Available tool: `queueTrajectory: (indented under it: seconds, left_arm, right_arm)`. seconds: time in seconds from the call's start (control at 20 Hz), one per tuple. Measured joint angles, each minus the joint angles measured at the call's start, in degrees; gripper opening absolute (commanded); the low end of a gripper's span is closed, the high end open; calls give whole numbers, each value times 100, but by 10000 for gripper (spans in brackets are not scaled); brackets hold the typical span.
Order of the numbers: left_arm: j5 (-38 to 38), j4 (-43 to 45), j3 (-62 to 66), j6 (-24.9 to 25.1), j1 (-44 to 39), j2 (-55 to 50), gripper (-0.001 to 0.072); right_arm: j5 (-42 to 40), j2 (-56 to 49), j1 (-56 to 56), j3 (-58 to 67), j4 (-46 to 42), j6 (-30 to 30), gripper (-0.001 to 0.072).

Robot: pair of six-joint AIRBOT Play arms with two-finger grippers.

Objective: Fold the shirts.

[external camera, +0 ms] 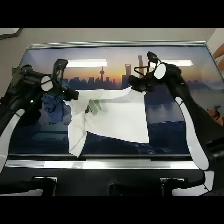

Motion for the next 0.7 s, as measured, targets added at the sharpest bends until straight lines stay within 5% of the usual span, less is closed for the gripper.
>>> queueTrajectory:
  seconds: [0.05, 0.1, 0.15, 0.35, 0.4, 0.7]
  left_arm:
    - [28, -122, -2, -55, 2, -105, 450]
    - [37, -240, 4, -76, 4, -186, 634]
    - [4, -328, 50, -90, 26, -243, 663]
    - [-763, -463, 555, 260, 433, -289, 607]
    - [-1075, -481, 621, 363, 608, -236, 539]
    - [-1602, -1178, -1250, 739, 1287, 811, 547]
  right_arm:
    - [-94, -83, 2, 2, 81, 101, 244]
    - [-186, -146, 0, 9, 146, 186, 508]
    - [-212, -177, -24, 33, 203, 243, 619]
    - [57, 76, -518, 219, 348, 11, 635]
    - [337, 177, -776, 249, 348, -133, 619]
    - [2780, 463, -2085, -616, 79, -964, 620]
